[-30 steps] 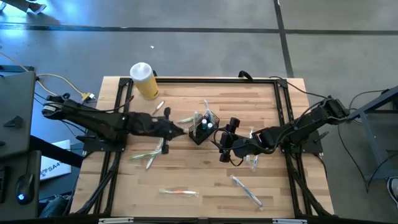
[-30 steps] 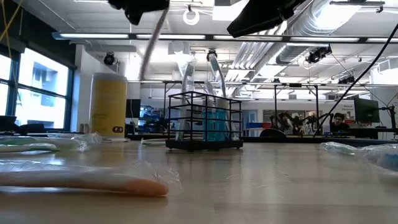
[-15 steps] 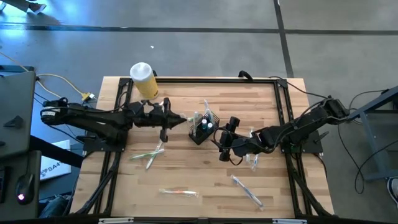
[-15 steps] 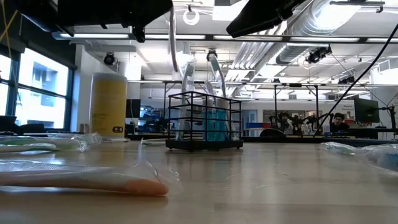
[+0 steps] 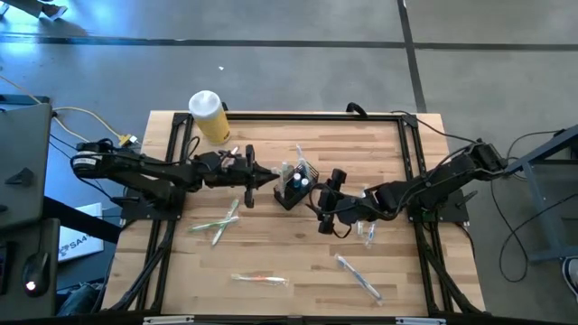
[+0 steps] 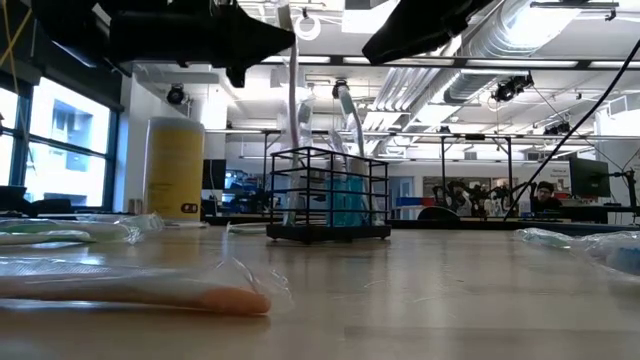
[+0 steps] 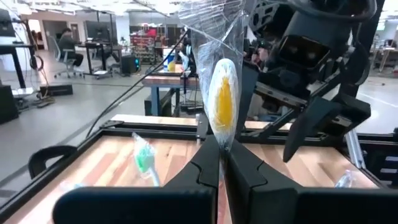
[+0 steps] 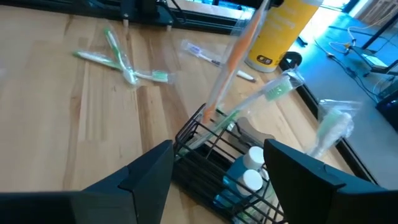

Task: Pick & Place toothbrushing station
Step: Put the orange toothbrush into the wire organizer, then put the green toothbrush into the wire organizer

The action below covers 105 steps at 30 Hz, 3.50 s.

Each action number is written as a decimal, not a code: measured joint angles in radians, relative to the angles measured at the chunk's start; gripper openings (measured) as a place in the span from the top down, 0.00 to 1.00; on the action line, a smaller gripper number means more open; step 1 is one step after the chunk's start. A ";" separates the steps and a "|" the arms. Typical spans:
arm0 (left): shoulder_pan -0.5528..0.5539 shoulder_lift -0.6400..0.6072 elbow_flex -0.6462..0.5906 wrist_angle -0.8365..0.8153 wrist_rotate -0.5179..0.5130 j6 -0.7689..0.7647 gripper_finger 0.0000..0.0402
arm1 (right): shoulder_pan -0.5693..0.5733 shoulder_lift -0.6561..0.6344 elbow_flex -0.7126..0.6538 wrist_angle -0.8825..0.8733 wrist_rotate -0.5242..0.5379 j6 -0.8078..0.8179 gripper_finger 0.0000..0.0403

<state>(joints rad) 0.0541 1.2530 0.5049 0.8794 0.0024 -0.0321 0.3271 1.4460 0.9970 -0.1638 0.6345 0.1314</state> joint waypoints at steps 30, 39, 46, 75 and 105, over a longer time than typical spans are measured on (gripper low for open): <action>0.008 0.195 0.000 -0.015 -0.019 -0.070 1.00 | -0.009 0.001 -0.049 0.045 -0.010 -0.004 0.40; 0.008 0.250 0.000 0.011 -0.019 -0.081 1.00 | -0.009 0.001 -0.049 0.045 -0.010 -0.004 0.40; 0.008 0.257 0.000 0.016 -0.024 -0.080 0.94 | -0.009 0.001 -0.049 0.045 -0.010 -0.004 0.40; 0.005 0.004 0.000 -0.211 -0.021 0.053 0.48 | -0.008 0.000 -0.049 0.045 -0.016 -0.004 0.40; -0.342 -0.123 0.182 -1.729 0.029 -0.506 0.46 | -0.008 0.000 -0.049 0.047 -0.024 0.003 0.40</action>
<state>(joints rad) -0.2882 1.1300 0.6868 -0.8501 0.0313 -0.5378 0.3187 1.4460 0.9478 -0.1165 0.6102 0.1345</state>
